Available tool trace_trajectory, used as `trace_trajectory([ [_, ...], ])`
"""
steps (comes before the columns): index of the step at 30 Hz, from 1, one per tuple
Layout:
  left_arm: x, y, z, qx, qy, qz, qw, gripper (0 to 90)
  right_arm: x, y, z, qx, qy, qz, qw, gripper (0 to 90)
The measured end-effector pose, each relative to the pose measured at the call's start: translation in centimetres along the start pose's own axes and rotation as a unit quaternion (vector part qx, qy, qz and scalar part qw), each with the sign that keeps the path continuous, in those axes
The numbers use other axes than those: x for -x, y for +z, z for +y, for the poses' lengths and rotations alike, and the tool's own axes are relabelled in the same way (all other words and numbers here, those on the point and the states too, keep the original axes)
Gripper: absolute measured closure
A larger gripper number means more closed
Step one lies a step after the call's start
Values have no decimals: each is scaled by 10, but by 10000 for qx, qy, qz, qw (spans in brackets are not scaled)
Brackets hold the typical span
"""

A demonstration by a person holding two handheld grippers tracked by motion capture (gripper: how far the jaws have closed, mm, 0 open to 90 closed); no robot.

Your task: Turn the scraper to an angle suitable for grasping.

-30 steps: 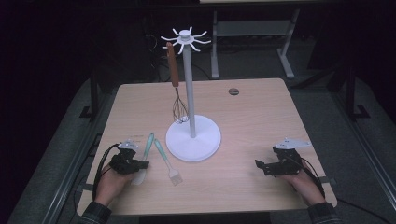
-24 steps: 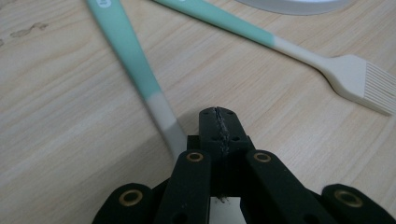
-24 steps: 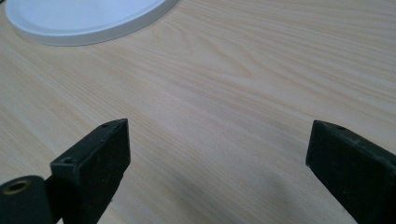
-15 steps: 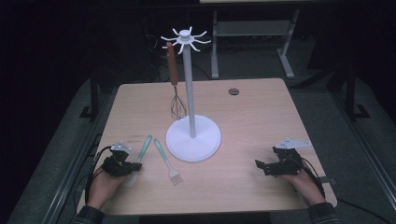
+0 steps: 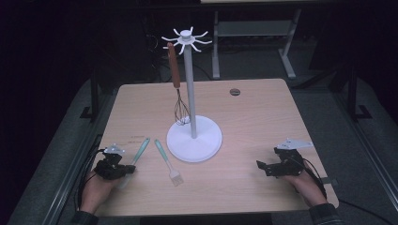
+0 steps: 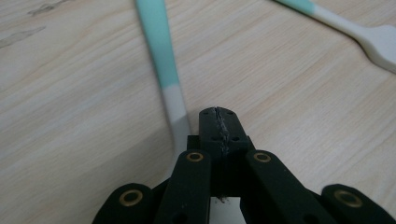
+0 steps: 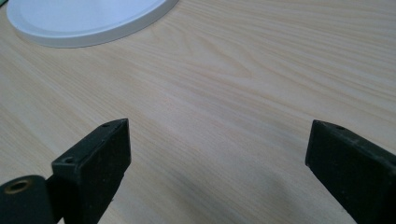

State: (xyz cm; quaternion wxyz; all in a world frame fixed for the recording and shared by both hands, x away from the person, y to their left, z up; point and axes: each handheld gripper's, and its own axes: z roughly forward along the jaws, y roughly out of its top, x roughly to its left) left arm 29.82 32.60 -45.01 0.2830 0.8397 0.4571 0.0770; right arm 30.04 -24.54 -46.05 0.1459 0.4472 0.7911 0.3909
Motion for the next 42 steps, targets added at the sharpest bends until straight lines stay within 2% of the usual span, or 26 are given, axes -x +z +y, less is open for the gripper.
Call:
trace_trajectory([
  [12,-14,-15,-15,-15,-217,259,9994,900,1,1,0,-8,-10,18,10000,64],
  [16,-16,-16,-15,-11,-229,235,9995,900,1,1,0,-10,-16,23,10000,64],
  [18,-17,-17,-12,68,-233,142,9996,900,1,1,0,-14,-18,26,10000,64],
  [20,-18,-18,-6,154,-217,162,9995,900,1,2,0,-25,-18,25,10000,64],
  [21,-21,-17,3,290,-216,189,9992,900,0,2,0,-38,1,26,10000,64],
  [22,-21,-17,3,290,-216,189,9992,900,0,2,0,-38,1,26,10000,64],
  [23,-23,-15,13,396,-228,246,9987,900,0,2,0,-47,-10,24,10000,64],
  [24,-23,-15,13,396,-228,246,9987,900,0,2,0,-47,-10,24,10000,64],
  [25,-28,-12,23,457,-233,300,9982,900,0,2,0,-54,-13,34,10000,64],
  [26,-28,-12,23,457,-233,300,9982,900,0,2,0,-54,-13,34,10000,64],
  [27,-33,-6,33,550,-285,318,9976,900,0,3,0,-60,-23,35,10000,64],
  [31,-41,4,47,560,-308,377,9972,900,0,3,0,-53,-17,45,10000,64],
  [33,-47,15,58,517,-253,466,9973,900,1,3,-1,-57,-20,35,10000,65],
  [34,-47,15,58,517,-253,466,9973,900,1,3,-1,-68,4,31,10000,64],
  [35,-50,23,63,490,-278,452,9974,900,1,3,-1,-73,6,27,10000,64],
  [39,-52,33,67,413,-269,507,9975,900,2,3,-1,-55,-3,42,10000,65],
  [42,-53,36,66,368,-244,467,9979,900,2,3,-1,-58,-11,47,10000,65],
])
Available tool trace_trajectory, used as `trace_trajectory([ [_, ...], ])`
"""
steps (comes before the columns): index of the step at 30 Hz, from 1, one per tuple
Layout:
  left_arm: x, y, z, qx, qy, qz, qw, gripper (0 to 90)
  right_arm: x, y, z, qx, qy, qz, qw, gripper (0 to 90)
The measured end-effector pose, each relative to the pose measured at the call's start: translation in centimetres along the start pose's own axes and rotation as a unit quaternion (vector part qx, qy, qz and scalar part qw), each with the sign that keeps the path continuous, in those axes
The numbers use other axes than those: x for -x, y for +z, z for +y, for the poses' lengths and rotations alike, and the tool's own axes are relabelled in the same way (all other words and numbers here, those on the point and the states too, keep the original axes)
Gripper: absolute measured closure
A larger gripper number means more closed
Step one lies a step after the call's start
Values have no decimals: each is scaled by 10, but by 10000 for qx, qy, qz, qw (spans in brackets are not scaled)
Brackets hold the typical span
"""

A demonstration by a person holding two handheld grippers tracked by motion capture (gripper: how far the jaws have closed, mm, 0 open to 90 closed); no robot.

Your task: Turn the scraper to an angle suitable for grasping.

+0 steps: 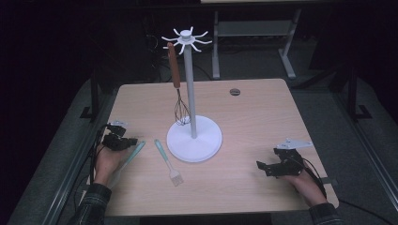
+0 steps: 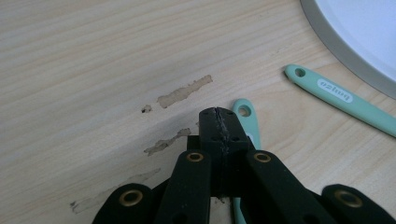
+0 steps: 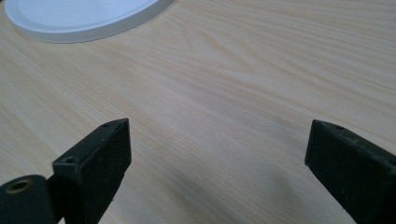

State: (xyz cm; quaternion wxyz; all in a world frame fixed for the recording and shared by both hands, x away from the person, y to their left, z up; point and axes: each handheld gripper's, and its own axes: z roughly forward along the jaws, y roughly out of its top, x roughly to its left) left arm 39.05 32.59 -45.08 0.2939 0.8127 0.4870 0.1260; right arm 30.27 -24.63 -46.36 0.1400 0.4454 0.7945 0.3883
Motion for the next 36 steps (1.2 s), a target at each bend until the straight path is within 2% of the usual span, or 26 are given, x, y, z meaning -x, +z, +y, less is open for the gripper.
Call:
trace_trajectory([
  [1,-1,0,0,-39,56,11,10000,900,0,0,0,-11,-3,-4,10000,65],
  [2,0,1,-1,-27,-34,-26,10000,900,0,0,0,-12,-3,-4,10000,65],
  [11,2,3,-2,-56,-21,-126,9999,900,0,0,0,-7,11,-2,10000,65],
  [18,11,5,-1,-95,153,-351,9992,900,0,0,0,-13,2,-8,10000,66],
  [20,13,6,-1,-84,142,-379,9991,900,0,0,0,-12,4,-10,10000,65],
  [23,20,7,1,-126,302,-429,9985,900,0,0,0,-11,8,-19,10000,66],
  [26,23,8,1,-130,336,-495,9981,900,0,0,0,-6,6,-16,10000,65],
  [27,26,8,2,-196,426,-536,9975,900,0,0,0,-6,8,-12,10000,65],
  [31,33,9,2,-208,454,-667,9965,900,1,0,0,-4,3,-14,10000,65],
  [32,33,9,2,-229,549,-670,9960,900,1,0,0,-3,7,-14,10000,65],
  [36,33,9,3,-206,549,-684,9959,900,1,0,0,-12,21,-19,10000,65],
])
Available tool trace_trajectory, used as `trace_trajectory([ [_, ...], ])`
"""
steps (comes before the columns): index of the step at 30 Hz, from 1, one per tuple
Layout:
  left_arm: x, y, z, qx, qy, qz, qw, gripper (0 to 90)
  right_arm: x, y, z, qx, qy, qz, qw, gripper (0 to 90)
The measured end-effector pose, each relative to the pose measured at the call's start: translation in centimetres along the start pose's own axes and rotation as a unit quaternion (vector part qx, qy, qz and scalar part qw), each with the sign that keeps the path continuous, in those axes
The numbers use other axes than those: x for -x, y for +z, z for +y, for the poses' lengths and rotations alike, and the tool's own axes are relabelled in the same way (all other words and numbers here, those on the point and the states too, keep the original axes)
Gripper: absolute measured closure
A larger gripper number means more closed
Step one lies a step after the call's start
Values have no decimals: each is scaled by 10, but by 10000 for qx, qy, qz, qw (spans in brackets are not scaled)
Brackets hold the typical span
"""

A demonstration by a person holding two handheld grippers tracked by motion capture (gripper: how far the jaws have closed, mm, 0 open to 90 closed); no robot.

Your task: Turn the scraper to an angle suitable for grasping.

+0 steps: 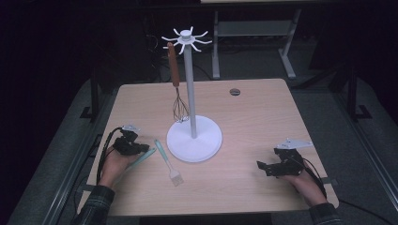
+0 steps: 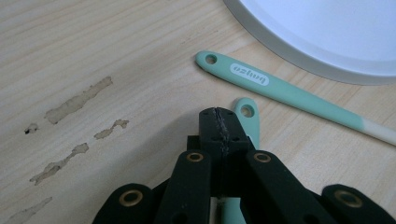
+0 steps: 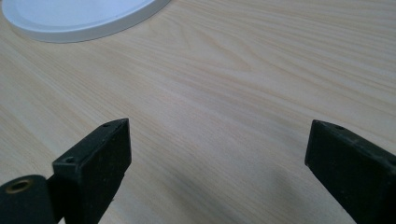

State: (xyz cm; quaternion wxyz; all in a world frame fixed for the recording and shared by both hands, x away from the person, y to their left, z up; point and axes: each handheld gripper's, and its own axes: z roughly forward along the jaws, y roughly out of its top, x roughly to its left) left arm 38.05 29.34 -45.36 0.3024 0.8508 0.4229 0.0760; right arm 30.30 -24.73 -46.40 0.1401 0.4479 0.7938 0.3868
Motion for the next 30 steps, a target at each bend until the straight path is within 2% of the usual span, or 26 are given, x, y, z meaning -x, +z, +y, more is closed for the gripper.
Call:
trace_trajectory([
  [2,0,-3,0,16,-50,-23,10000,900,0,0,0,-3,-2,5,10000,65],
  [5,2,-15,-2,144,114,-102,9998,900,0,0,0,-4,-8,9,10000,65],
  [8,3,-22,-7,151,47,-99,9998,832,0,0,0,-10,2,9,10000,65],
  [9,2,-26,-10,150,112,-103,9998,832,0,0,0,-9,3,2,10000,65],
  [11,3,-38,-23,248,80,-156,9995,788,-1,0,-1,-20,48,5,10000,65],
  [13,3,-41,-27,295,97,-153,9994,778,-1,0,-1,-22,41,6,10000,65],
  [14,5,-44,-32,366,35,-179,9992,777,-1,0,-1,-25,27,6,10000,65],
  [15,6,-50,-42,403,100,-184,9990,772,-1,0,-1,-24,19,9,10000,65],
  [16,6,-50,-42,403,100,-184,9990,766,-1,0,-1,-24,19,9,10000,65],
  [18,9,-53,-53,453,79,-161,9988,762,-1,0,-1,-26,42,6,10000,65],
  [19,11,-53,-62,470,141,-98,9987,761,-1,0,-1,-25,41,1,10000,66],
  [21,11,-53,-68,464,101,-94,9988,762,0,0,0,-11,5,-8,10000,65],
  [22,11,-53,-68,464,101,-94,9988,760,0,0,0,-11,5,-8,10000,65],
  [23,11,-53,-72,396,184,23,9990,757,-1,0,0,-7,7,-13,10000,66],
  [24,11,-52,-73,478,107,13,9988,756,-1,0,0,-2,-6,-13,10000,65],
  [27,10,-51,-75,491,42,63,9988,754,0,0,0,-13,14,-20,10000,66],
  [30,10,-49,-75,431,74,99,9990,754,0,0,0,-10,12,-19,10000,65],
])
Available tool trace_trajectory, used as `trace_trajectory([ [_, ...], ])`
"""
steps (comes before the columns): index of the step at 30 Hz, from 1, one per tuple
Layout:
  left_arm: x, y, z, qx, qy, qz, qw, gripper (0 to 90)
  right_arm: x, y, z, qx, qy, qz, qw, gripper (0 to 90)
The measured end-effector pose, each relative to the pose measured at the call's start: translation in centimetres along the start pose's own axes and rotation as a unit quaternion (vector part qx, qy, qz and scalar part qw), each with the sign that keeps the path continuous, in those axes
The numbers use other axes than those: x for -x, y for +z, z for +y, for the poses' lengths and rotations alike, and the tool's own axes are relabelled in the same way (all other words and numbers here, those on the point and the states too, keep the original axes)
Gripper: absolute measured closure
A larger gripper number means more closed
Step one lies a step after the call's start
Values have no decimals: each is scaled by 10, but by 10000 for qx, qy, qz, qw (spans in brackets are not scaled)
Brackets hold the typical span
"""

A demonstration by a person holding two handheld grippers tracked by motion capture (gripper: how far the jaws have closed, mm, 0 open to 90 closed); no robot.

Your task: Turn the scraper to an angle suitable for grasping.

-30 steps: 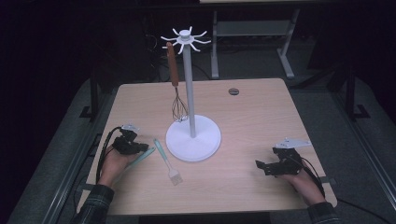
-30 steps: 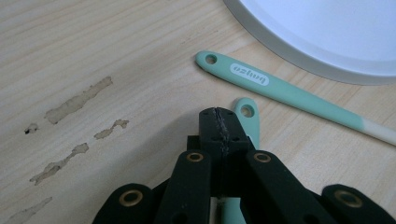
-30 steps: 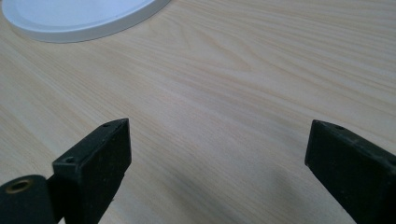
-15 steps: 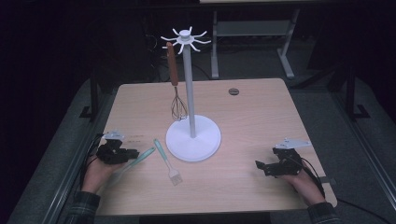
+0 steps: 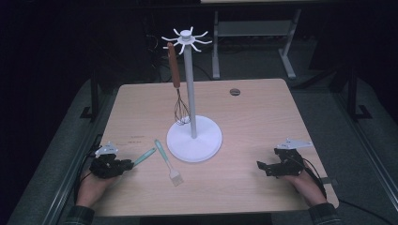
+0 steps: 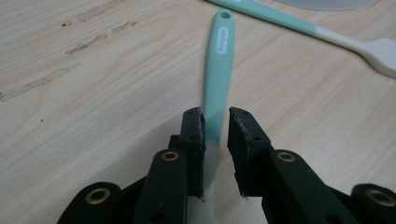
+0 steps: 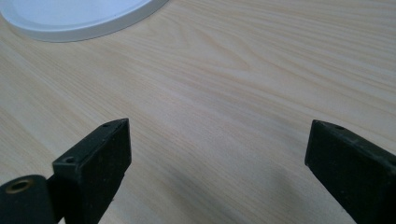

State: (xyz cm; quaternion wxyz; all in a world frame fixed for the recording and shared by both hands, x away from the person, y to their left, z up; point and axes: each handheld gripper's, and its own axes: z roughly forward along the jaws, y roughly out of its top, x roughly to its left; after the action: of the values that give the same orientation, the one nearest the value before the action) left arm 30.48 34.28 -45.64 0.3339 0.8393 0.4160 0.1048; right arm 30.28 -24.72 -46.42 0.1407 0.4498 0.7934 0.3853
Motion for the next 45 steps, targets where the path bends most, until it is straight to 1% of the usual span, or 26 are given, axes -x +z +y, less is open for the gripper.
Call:
trace_trajectory([
  [1,0,1,0,-3,-22,15,10000,754,0,0,0,6,-6,2,10000,65],
  [6,2,2,-2,33,30,91,9999,747,0,0,0,18,11,-3,10000,65],
  [7,4,2,-3,97,-17,150,9998,750,0,0,0,14,2,0,10000,66],
  [8,4,2,-3,97,-17,150,9998,751,0,0,0,14,2,0,10000,66],
  [9,5,2,-4,86,62,241,9997,756,0,0,0,10,-7,0,10000,65],
  [10,6,2,-4,68,86,269,9996,764,0,0,0,18,0,6,10000,65],
  [12,6,2,-4,101,76,235,9996,789,0,0,0,19,-13,2,10000,65],
  [16,6,2,-4,99,57,261,9996,796,-1,0,0,28,-30,9,10000,66],
  [18,6,2,-5,112,-27,212,9997,805,-1,0,0,22,-22,10,10000,66],
  [20,6,2,-4,96,16,205,9997,818,-1,0,0,20,-23,12,10000,66],
  [23,6,2,-4,117,-44,155,9998,823,-1,0,0,28,-27,19,10000,66],
  [26,8,3,-3,103,-66,168,9998,823,0,-1,0,29,-12,11,10000,66],
  [30,9,1,-1,124,-44,143,9998,822,0,-1,0,26,11,4,10000,66],
  [31,9,-2,0,204,-67,133,9997,822,0,-1,0,29,1,10,10000,66],
  [32,9,-2,0,204,-67,133,9997,822,0,-1,0,29,1,10,10000,66],
  [33,10,-6,1,293,-142,99,9994,821,0,-1,0,30,4,14,10000,66],
  [34,11,-8,2,300,-173,108,9993,821,-1,0,0,37,5,26,10000,66],
  [36,11,-10,2,341,-160,103,9992,821,-1,0,1,46,11,43,10000,65],
  [38,13,-14,4,432,-214,70,9988,821,-2,0,1,48,41,60,10000,65],
  [39,14,-16,5,440,-223,37,9988,820,-3,0,2,67,1,81,9999,65],
  [40,16,-18,6,473,-246,30,9986,820,-4,0,2,63,19,100,9999,65],
  [41,18,-19,7,532,-235,15,9983,820,-6,0,3,86,-30,160,9998,65],
  [42,21,-23,8,567,-202,-49,9982,820,-7,-1,4,74,-3,199,9998,65],
  [43,24,-23,8,614,-226,-83,9978,820,-8,-1,5,99,3,233,9997,65],
  [44,24,-23,8,614,-226,-83,9978,820,-8,-1,5,99,3,233,9997,65],
  [45,26,-24,9,636,-235,-118,9976,820,-10,-2,9,156,87,352,9992,65],
])
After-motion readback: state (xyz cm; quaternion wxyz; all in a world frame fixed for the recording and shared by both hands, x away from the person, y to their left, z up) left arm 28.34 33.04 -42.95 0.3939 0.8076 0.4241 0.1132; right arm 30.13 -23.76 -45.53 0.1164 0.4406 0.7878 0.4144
